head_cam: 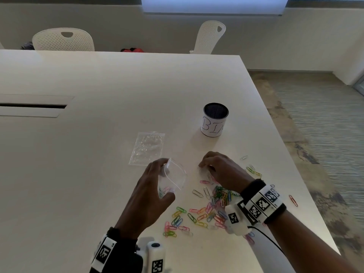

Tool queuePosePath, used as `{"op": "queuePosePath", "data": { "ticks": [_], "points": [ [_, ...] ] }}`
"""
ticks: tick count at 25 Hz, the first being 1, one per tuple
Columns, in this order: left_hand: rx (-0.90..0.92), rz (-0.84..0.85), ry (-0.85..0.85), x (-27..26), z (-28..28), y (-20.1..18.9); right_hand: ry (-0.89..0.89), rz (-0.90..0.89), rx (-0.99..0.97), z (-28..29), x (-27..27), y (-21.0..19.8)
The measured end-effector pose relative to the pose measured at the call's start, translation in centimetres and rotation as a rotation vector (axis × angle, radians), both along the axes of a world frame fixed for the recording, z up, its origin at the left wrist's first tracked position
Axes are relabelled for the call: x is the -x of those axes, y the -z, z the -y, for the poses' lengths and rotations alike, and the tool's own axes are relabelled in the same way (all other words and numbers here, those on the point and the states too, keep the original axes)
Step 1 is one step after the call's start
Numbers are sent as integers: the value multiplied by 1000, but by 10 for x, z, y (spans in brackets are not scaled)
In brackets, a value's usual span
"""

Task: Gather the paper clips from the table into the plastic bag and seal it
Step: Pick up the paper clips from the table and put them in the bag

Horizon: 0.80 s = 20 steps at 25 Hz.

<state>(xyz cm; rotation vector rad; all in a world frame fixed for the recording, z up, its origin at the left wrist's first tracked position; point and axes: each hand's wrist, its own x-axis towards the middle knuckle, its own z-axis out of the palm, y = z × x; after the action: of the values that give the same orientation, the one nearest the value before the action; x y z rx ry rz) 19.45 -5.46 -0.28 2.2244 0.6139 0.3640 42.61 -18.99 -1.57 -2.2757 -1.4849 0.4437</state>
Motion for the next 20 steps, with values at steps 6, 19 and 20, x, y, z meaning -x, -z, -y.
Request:
{"op": "queuePosePath", "data": {
  "ticks": [6, 19, 20],
  "points": [
    [-4, 3, 5, 1, 0, 1, -105, -78, 143, 30, 7, -17],
    [-24, -8, 12, -1, 0, 0, -198, 62, 89, 33, 33, -1],
    [-25, -6, 11, 0, 0, 0, -187, 80, 98, 36, 29, -4]
  ]
}}
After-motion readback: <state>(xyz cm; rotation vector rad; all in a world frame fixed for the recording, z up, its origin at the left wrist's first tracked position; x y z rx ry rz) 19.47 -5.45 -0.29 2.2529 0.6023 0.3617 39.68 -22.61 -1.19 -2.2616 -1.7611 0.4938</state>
